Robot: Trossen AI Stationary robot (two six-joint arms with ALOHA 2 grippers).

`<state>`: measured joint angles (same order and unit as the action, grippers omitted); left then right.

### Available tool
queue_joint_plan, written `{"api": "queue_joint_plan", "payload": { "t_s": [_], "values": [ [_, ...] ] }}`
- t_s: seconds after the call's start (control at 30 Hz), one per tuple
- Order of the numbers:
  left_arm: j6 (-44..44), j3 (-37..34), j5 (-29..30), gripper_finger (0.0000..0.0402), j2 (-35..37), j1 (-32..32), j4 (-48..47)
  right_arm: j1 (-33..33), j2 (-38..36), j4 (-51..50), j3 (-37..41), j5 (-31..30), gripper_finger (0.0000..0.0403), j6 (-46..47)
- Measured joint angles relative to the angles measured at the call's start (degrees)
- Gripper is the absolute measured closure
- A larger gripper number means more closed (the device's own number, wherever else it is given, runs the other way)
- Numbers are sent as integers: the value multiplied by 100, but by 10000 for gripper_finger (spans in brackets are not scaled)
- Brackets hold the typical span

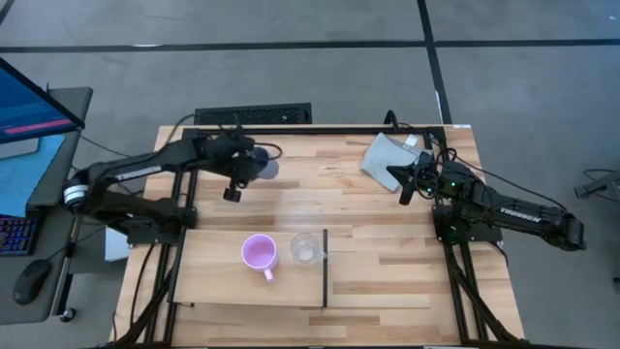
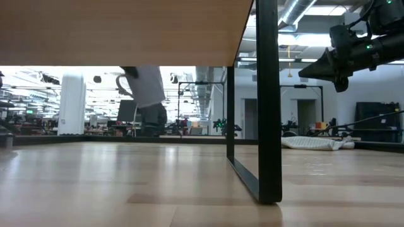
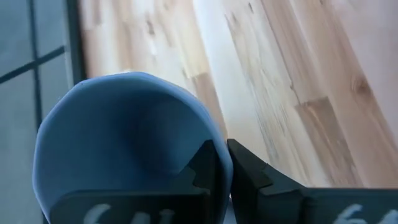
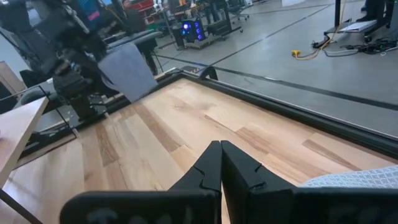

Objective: Stack small to large cups/mugs on shelf
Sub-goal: Put the gray mug on the shelf

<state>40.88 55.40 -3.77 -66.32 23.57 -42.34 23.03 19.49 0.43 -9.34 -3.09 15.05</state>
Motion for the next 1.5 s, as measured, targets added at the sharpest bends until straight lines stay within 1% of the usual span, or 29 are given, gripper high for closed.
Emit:
{"api": "queue_joint_plan", "payload": {
  "t_s": [0.27, 0.43, 0.63, 0.87, 1.0, 1.13, 1.27, 1.37, 1.5],
  "values": [
    [-695, 0, 9, 394, 925, 9, -85, 0, 0, 0, 0, 0, 376, 0],
    [-1080, 0, -183, 394, 1318, 9, -165, 0, 0, 1, 0, 0, 376, 0],
    [-1316, 84, -192, 394, 1737, 2, -653, 0, 0, 0, 0, 0, 376, 0],
    [-1636, 1184, -181, 394, 1717, 0, -2025, 0, -2, 0, 0, -4, 376, 3],
    [-2086, 1684, -493, 394, 1548, -2, -2919, 0, 0, -1, 0, -211, 376, 42],
    [-2278, 1939, -841, 394, 1447, -58, -3774, 0, 0, -2, 0, -425, 376, 65],
    [-2439, 2247, -1055, 394, 1417, -287, -4174, 0, 0, -4, 0, -473, 376, 159],
    [-2758, 2509, -1017, 394, 1423, -488, -4481, 0, 0, -4, 0, -519, 376, 185],
    [-3297, 2722, -802, 394, 1417, -903, -4458, 0, 0, -9, 0, -739, 376, 254]
  ]
}}
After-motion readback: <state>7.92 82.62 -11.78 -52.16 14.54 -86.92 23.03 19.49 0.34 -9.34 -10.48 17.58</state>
